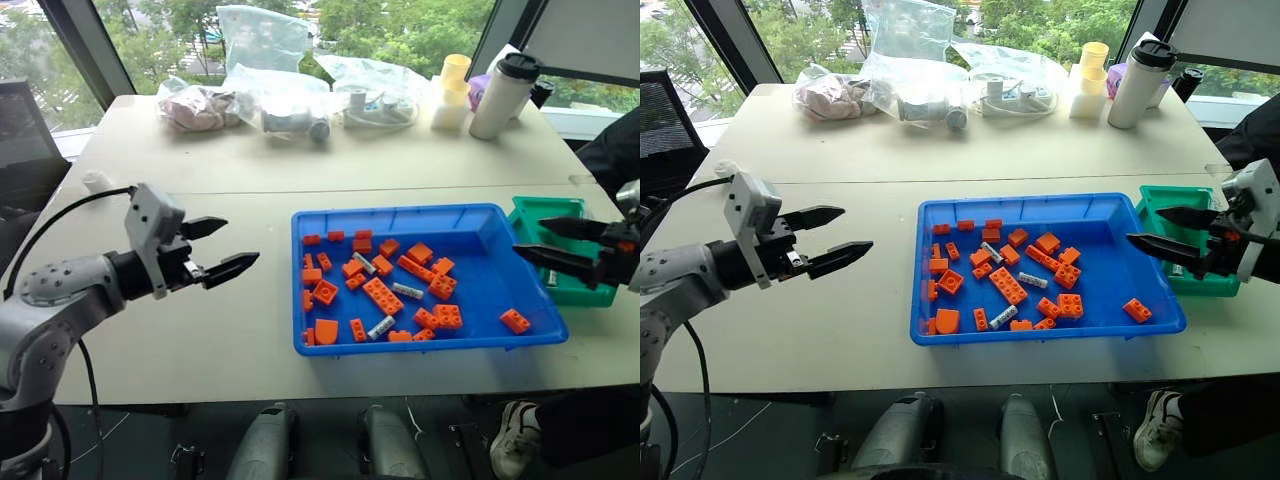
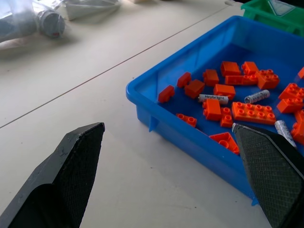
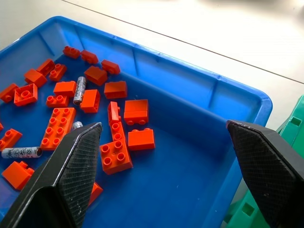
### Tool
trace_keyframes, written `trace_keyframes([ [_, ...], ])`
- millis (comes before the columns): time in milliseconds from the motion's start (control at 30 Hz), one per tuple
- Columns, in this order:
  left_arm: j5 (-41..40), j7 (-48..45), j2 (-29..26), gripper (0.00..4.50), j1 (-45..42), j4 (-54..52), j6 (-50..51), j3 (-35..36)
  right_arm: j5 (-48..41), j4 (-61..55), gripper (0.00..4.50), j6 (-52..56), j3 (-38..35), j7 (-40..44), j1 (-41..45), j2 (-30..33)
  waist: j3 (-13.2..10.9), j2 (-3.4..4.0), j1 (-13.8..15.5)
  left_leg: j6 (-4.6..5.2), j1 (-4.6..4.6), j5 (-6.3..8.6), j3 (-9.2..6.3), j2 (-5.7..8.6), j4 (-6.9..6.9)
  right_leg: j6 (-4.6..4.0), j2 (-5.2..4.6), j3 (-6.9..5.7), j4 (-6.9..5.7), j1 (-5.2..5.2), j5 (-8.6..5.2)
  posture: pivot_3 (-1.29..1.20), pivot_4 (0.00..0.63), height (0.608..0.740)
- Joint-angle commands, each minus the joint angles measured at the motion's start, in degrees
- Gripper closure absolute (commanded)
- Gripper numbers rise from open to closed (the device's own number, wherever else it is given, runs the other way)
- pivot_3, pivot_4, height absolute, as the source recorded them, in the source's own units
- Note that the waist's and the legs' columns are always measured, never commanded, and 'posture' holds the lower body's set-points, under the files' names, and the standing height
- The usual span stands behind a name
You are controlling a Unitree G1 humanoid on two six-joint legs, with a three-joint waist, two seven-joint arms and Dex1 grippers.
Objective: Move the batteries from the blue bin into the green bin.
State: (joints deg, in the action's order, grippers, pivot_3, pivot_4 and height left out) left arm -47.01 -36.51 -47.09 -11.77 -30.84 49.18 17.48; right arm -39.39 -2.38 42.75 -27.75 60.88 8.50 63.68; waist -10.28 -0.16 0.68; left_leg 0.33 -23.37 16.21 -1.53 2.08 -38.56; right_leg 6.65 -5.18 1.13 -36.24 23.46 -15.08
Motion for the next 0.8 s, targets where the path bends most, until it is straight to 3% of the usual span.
trace_keyframes([
  [33,-1.80,0.59,0.20,0.00,-1.38,-0.13,-0.03,2.11,-0.46,-1.87,0.17,-0.26,-0.89,-1.03,1.70,-0.62,0.00,0.00,0.00,0.00,0.00,0.00,0.00,0.00,0.00,0.00,0.00,0.00,0.00,0.00,0.00,0.00,0.150,0.740],
  [600,2.53,-2.77,-2.49,0.00,-2.79,2.20,-3.07,-0.19,-0.63,-4.47,0.17,3.04,0.80,-7.49,6.14,-3.89,0.00,0.00,-0.03,-0.01,0.01,-0.01,0.00,0.02,0.04,0.02,0.00,0.00,0.00,0.02,0.01,0.00,0.150,0.740],
  [733,4.18,-6.93,-4.69,0.00,-2.57,3.93,-5.26,-0.71,1.73,-5.67,0.17,1.19,1.96,-8.16,6.46,-3.04,0.00,0.00,-0.04,-0.03,0.02,-0.02,0.02,0.03,0.15,0.02,0.00,0.00,0.01,0.06,0.01,0.00,0.150,0.740],
  [800,4.77,-12.12,-8.44,0.00,-2.66,4.87,-5.77,-1.53,-0.08,-5.01,0.17,3.87,2.68,-7.45,8.67,-2.40,0.00,0.00,-0.06,-0.06,0.02,-0.04,0.02,0.03,0.21,0.03,0.00,0.00,0.03,0.08,0.02,0.00,0.150,0.740],
])
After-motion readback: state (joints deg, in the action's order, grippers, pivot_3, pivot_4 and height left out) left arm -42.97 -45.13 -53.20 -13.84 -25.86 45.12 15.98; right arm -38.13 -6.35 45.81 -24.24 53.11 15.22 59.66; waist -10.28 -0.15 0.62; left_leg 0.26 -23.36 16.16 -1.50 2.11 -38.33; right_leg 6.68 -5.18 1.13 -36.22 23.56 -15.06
